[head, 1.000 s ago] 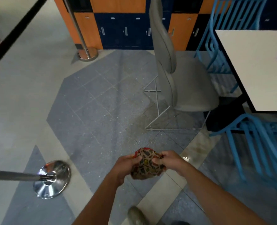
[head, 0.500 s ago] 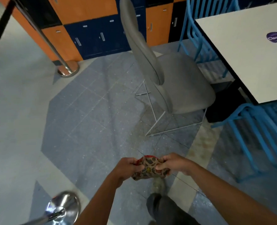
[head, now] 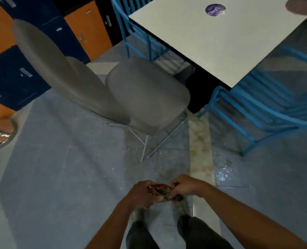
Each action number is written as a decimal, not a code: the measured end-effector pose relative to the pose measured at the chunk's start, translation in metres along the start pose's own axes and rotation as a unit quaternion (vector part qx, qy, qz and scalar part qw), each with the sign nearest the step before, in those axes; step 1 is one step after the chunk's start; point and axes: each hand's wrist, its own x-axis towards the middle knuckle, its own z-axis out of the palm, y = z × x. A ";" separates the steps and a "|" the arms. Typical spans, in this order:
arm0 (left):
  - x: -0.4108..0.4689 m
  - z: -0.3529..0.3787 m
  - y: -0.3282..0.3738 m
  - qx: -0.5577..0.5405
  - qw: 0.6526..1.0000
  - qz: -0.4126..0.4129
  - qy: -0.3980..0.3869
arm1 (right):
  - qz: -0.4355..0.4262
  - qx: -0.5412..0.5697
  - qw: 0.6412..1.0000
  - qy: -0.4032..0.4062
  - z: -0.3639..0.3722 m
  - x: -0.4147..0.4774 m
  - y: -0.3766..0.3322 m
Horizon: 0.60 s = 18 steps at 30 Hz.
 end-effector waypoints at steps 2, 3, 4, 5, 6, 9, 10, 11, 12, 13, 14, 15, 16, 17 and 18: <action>0.022 -0.010 0.008 0.072 0.996 0.030 -0.046 | 0.015 0.040 0.999 0.027 0.001 0.005 0.010; 0.034 -0.014 0.011 0.101 0.992 0.039 -0.068 | 0.026 0.063 0.997 0.038 0.002 0.008 0.016; 0.048 -0.016 0.012 0.124 0.987 0.055 -0.088 | 0.034 0.084 0.995 0.047 0.004 0.012 0.022; 0.062 -0.019 0.012 0.157 0.979 0.066 -0.111 | 0.045 0.107 0.992 0.056 0.008 0.018 0.028; 0.074 -0.019 0.009 0.189 0.971 0.076 -0.128 | 0.058 0.123 0.989 0.063 0.014 0.023 0.034; 0.112 -0.025 0.003 0.280 0.938 0.115 -0.169 | 0.087 0.177 0.974 0.111 0.037 0.042 0.046; 0.124 -0.027 0.003 0.303 0.926 0.126 -0.184 | 0.089 0.191 0.969 0.127 0.044 0.049 0.048; 0.134 -0.027 0.002 0.325 0.915 0.125 -0.203 | 0.092 0.200 0.965 0.141 0.052 0.058 0.049; 0.145 -0.028 -0.001 0.343 0.906 0.124 -0.213 | 0.094 0.208 0.962 0.149 0.058 0.067 0.049; 0.156 -0.029 -0.006 0.361 0.899 0.122 -0.215 | 0.101 0.209 0.960 0.160 0.064 0.078 0.049; 0.165 -0.029 -0.012 0.371 0.895 0.122 -0.217 | 0.105 0.203 0.959 0.170 0.073 0.089 0.049; 0.179 -0.027 -0.020 0.378 0.892 0.120 -0.218 | 0.104 0.207 0.954 0.189 0.081 0.105 0.054; 0.185 -0.028 -0.026 0.381 0.890 0.116 -0.222 | 0.105 0.206 0.952 0.199 0.089 0.114 0.052; 0.200 -0.026 -0.030 0.386 0.887 0.116 -0.225 | 0.104 0.208 0.949 0.212 0.090 0.128 0.055; 0.209 -0.026 -0.036 0.389 0.884 0.120 -0.230 | 0.101 0.209 0.949 0.214 0.094 0.139 0.057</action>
